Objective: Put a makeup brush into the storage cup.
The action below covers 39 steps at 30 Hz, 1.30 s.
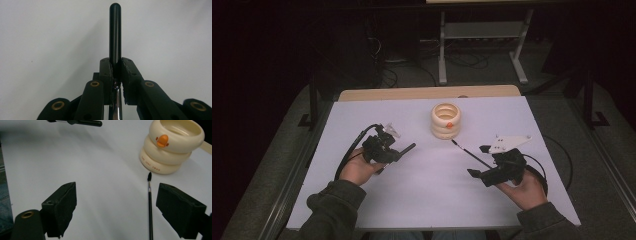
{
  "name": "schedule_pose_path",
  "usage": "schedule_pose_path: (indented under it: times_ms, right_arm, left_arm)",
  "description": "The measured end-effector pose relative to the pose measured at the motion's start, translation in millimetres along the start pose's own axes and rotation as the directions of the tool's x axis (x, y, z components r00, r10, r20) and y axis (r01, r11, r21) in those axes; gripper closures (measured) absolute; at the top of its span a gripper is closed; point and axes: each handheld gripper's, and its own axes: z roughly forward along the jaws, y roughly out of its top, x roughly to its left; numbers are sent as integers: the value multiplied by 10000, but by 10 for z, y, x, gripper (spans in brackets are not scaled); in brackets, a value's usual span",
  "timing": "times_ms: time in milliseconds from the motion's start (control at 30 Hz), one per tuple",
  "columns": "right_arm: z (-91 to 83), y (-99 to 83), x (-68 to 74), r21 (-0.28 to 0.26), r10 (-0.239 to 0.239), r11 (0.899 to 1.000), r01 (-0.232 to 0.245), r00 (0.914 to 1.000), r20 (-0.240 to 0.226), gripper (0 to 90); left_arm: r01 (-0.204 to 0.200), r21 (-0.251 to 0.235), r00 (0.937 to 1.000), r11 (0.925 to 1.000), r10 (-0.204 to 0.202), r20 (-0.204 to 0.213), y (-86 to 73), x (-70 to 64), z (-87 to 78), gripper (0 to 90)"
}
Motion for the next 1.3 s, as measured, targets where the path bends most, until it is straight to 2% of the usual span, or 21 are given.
schedule_pose_path:
  times_ms: [67, 133, 300, 333, 667, 833, 1033, 1100, 1233, 1300]
  right_arm:
    - [-6, 64, -11, 17, -98, 10000, 98, 9999, -87, 156]
    - [-13, 126, -26, 27, -151, 9999, 152, 9998, -157, 157]
    - [-26, 280, -41, 113, -414, 9991, 420, 9982, -430, 157]
    - [-30, 300, -41, 113, -499, 9987, 505, 9977, -460, 157]
    - [-23, 539, -36, 340, -1149, 9923, 1189, 9881, -1025, 156]
    - [14, 665, 10, 492, -1532, 9857, 1611, 9790, -1346, 157]
    - [79, 732, 56, 625, -1897, 9772, 2027, 9671, -1694, 179]
    - [115, 738, 80, 768, -2020, 9728, 2187, 9624, -1817, 193]
    - [191, 750, 105, 954, -2099, 9673, 2352, 9526, -2200, 211]
    - [233, 751, 106, 1014, -2143, 9649, 2423, 9493, -2299, 215]
  left_arm:
    - [-152, -103, 9999, 9998, 152, 53, 5, -10, -20, 796]
    - [-97, -171, 9998, 9998, 100, 148, 9, -26, -41, 795]
    - [-308, -319, 9988, 9990, 320, 382, 28, -61, -74, 796]
    - [-432, -324, 9981, 9985, 446, 422, 38, -69, -81, 795]
    - [-802, -716, 9929, 9942, 860, 820, 117, -183, -179, 795]
    - [-1230, -755, 9872, 9895, 1298, 930, 161, -256, -218, 796]
    - [-1744, -752, 9765, 9818, 1823, 1154, 191, -368, -234, 796]
    - [-1898, -829, 9723, 9783, 1990, 1223, 202, -409, -228, 796]
    - [-2387, -827, 9602, 9676, 2479, 1287, 242, -478, -220, 796]
    - [-2431, -897, 9572, 9658, 2539, 1390, 255, -517, -210, 796]
